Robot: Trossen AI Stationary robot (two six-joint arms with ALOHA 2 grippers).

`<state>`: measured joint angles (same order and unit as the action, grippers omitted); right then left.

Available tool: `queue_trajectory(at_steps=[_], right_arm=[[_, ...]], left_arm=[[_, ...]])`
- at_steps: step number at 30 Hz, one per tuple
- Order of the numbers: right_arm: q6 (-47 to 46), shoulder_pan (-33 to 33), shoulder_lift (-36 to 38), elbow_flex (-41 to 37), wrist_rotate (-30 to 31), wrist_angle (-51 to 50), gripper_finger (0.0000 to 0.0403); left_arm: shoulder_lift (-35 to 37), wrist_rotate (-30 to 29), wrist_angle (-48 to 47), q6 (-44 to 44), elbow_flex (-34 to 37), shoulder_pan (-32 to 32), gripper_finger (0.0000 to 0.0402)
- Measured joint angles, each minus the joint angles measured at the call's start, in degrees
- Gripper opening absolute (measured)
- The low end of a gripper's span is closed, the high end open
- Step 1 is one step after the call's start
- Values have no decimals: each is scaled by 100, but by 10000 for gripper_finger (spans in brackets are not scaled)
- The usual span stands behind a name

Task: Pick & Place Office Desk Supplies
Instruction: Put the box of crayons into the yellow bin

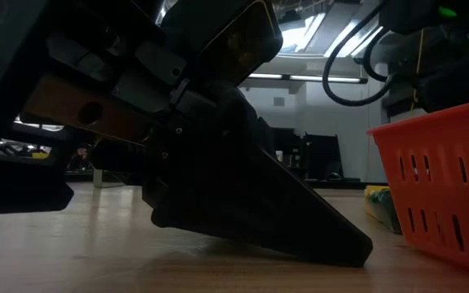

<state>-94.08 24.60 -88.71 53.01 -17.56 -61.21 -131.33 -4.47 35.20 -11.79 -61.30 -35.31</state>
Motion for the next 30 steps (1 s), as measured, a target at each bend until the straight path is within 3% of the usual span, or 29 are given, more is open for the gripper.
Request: queue_trajectory(at_steps=[8,16,30], right_arm=[[6,-2,2,19,-30,9,10],[183,0,2,144,-242,-109,37],[220,0,2,175,-286,-142,28]], left_arm=[[0,-7,0,0,0,-2,3],[0,-15,-1,4,0,-4,3],[0,-35,-1,3,0,-7,3]])
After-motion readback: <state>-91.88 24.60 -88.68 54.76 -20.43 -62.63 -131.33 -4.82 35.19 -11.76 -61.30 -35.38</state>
